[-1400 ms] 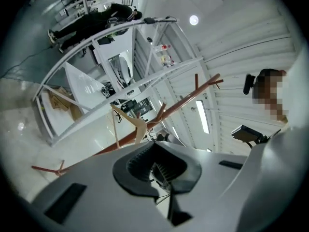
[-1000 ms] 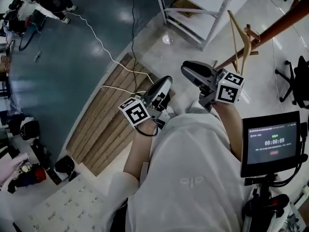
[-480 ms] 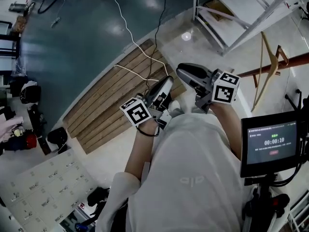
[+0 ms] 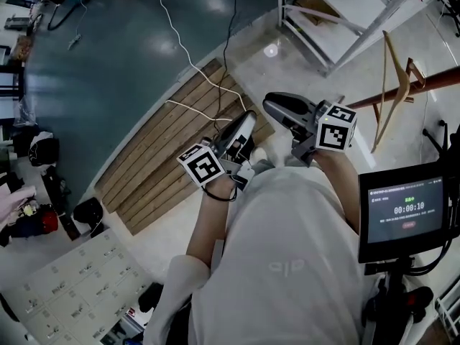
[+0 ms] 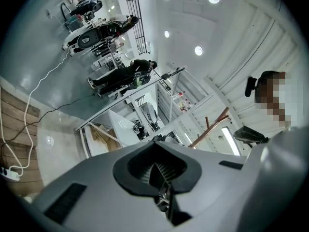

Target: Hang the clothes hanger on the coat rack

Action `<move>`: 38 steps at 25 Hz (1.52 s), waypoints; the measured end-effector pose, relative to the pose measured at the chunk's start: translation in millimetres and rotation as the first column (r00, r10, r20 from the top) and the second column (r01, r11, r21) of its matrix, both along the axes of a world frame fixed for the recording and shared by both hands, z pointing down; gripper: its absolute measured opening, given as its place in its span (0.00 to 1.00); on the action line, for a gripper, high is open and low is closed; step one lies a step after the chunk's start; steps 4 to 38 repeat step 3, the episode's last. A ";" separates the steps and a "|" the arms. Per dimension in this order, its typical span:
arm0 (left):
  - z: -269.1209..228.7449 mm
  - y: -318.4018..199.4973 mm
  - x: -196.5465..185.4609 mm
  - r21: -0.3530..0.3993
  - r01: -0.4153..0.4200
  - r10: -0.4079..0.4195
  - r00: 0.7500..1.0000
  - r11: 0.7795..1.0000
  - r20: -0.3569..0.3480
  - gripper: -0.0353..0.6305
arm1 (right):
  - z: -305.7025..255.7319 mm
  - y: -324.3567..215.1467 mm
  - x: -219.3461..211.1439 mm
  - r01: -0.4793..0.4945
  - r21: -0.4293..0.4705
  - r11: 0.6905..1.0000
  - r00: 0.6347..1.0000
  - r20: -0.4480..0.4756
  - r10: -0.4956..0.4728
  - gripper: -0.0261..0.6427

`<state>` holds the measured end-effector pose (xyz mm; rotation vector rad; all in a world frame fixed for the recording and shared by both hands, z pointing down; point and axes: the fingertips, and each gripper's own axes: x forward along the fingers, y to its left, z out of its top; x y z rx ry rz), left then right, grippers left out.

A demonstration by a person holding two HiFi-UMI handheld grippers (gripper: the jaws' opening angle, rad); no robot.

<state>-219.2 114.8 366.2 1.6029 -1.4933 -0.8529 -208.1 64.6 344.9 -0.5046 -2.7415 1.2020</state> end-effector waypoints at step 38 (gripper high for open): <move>-5.1 -4.4 7.7 0.001 -0.016 0.016 1.000 1.000 -0.003 0.06 | -5.1 -4.8 8.2 -0.015 0.005 1.000 1.000 -0.001 0.015 0.18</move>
